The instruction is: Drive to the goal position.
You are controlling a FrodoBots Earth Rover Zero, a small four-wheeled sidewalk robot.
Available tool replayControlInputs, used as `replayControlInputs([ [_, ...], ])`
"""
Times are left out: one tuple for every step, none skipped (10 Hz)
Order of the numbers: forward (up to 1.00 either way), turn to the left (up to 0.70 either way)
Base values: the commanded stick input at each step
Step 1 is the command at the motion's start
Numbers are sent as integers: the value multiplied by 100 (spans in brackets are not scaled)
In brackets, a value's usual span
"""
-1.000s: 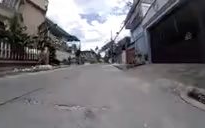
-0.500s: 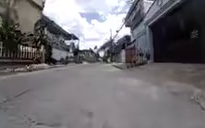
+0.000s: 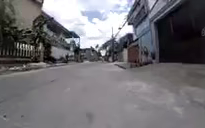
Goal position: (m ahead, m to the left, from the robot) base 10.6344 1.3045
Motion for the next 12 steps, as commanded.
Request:
replayControlInputs([
  [100, -2],
  [100, -2],
  [100, -1],
  [100, 0],
  [100, 0],
  [100, 0],
  [100, -1],
  [100, -1],
  [100, 0],
  [100, -1],
  [100, -5],
  [100, -30],
])
